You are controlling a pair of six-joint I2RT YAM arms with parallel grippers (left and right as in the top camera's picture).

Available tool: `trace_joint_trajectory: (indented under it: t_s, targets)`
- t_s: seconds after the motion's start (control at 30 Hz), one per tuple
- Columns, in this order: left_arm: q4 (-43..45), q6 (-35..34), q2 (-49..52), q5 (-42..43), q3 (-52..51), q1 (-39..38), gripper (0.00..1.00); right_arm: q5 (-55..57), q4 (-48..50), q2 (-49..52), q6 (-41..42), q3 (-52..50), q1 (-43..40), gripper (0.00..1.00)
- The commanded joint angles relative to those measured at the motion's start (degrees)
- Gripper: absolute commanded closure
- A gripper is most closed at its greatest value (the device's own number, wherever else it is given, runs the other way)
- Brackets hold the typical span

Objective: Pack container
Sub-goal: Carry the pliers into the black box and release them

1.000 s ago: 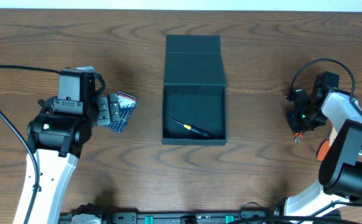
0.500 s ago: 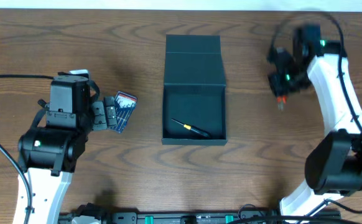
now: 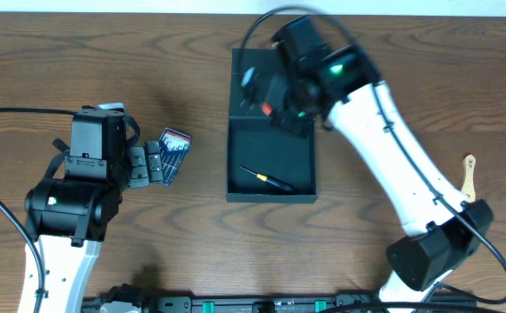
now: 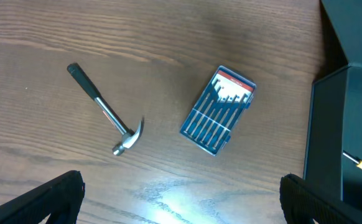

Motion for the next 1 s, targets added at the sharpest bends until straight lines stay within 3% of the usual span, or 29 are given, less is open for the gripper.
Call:
trace_joint_trajectory:
  t_s: [0.0,0.33,0.77,0.9,0.97]
  targets:
    - [-0.15,-0.57,-0.11,-0.70,1.25,0.28,0.01,0.42,-0.11,2.60,-8.52,-2.29,2.38,0.99]
    - [0.00,-0.57,-0.11,-0.70,1.25,0.28,0.02,-0.50,2.62,6.27,-13.46,-12.81,2.71,0.99]
    - [0.02,-0.57,-0.11,-0.70,1.25,0.28,0.01,-1.55,20.09,11.04,-10.69,-24.11,2.21,0.99]
    - [0.02,-0.57,-0.11,-0.70,1.25,0.28,0.01,-1.57,21.84,11.63,-9.68,-24.11,1.73,0.81]
    - [0.02,-0.57,-0.11,-0.70,1.25,0.28,0.01,-1.55,22.71,11.63,-8.46,-24.09,1.38,0.58]
